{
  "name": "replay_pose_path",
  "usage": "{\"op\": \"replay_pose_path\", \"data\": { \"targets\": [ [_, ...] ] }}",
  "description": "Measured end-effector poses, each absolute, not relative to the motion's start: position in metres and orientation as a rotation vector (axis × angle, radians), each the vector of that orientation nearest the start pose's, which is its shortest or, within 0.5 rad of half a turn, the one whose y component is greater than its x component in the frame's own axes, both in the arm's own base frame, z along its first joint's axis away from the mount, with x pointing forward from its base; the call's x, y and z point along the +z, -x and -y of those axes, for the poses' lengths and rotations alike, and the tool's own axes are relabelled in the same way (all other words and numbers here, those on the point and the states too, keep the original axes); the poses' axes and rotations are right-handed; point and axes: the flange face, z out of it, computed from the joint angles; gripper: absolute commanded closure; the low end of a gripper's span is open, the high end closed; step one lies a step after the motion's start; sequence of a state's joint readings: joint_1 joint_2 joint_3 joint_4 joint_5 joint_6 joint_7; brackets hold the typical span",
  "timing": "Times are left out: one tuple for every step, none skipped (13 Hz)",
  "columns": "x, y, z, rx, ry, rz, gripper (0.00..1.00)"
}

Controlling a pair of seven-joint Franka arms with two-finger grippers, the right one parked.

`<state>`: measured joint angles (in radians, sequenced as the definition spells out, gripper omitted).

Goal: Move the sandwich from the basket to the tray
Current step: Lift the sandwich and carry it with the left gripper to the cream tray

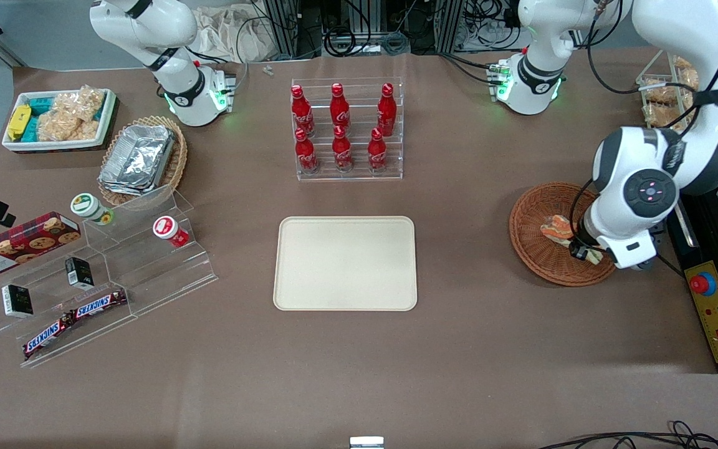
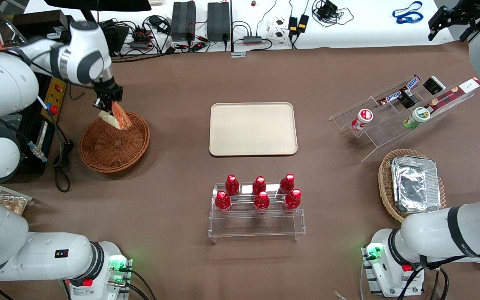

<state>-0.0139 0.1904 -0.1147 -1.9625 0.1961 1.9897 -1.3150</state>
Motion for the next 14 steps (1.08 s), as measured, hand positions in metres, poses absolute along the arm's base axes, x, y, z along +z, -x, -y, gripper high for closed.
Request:
{"op": "replay_pose_path", "data": {
  "targets": [
    [0.398,-0.580,0.067,0.071,2.547,1.487,1.00],
    [0.430,-0.587,0.075,0.090,2.604,1.446,1.00],
    [0.460,-0.592,0.086,0.094,2.672,1.387,1.00],
    [0.483,-0.594,0.101,0.099,2.749,1.294,1.00],
    [0.501,-0.592,0.119,0.113,2.836,1.145,1.00],
    [0.514,-0.587,0.141,0.145,2.932,0.944,1.00],
    [0.523,-0.580,0.166,0.183,3.027,0.721,1.00],
    [0.527,-0.570,0.193,0.214,3.091,0.540,1.00],
    [0.527,-0.559,0.223,0.234,3.125,0.410,1.00],
    [0.522,-0.548,0.254,0.249,3.140,0.308,1.00],
    [0.514,-0.539,0.286,0.255,3.157,0.217,1.00],
    [0.502,-0.531,0.315,0.252,3.176,0.139,1.00],
    [0.487,-0.525,0.341,0.260,3.185,0.083,1.00],
    [0.469,-0.520,0.363,0.268,3.185,0.054,1.00]
  ]
}}
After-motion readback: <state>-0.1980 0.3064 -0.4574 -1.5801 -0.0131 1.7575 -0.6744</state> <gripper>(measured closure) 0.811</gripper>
